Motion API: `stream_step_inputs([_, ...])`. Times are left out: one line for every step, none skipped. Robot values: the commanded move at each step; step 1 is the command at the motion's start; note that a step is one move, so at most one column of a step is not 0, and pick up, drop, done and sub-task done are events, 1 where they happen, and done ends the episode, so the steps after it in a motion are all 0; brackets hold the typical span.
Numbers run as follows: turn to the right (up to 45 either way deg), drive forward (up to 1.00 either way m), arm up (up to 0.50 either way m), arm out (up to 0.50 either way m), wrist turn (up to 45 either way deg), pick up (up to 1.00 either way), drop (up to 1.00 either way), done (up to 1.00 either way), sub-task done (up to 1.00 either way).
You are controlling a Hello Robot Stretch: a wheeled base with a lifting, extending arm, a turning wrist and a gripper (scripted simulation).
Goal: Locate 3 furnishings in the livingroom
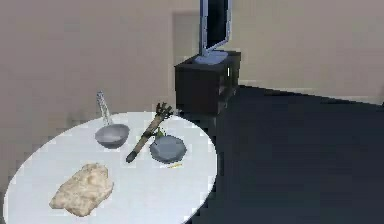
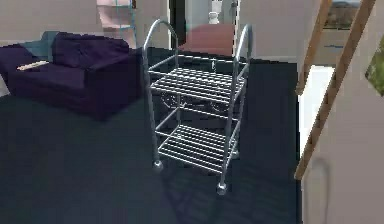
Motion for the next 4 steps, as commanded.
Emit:
stream_step_inputs([45.0, 0.0, 0.0, 0.0, 0.0, 0.0, 0.0, 0.0, 0.0])
stream_step_inputs([42.0, 0.0, 0.0, 0.0, 0.0, 0.0, 0.0, 0.0, 0.0])
stream_step_inputs([0.0, 0.25, 0.0, 0.0, 0.0, 0.0, 0.0, 0.0, 0.0])
stream_step_inputs([-45.0, 0.0, 0.0, 0.0, 0.0, 0.0, 0.0, 0.0, 0.0])
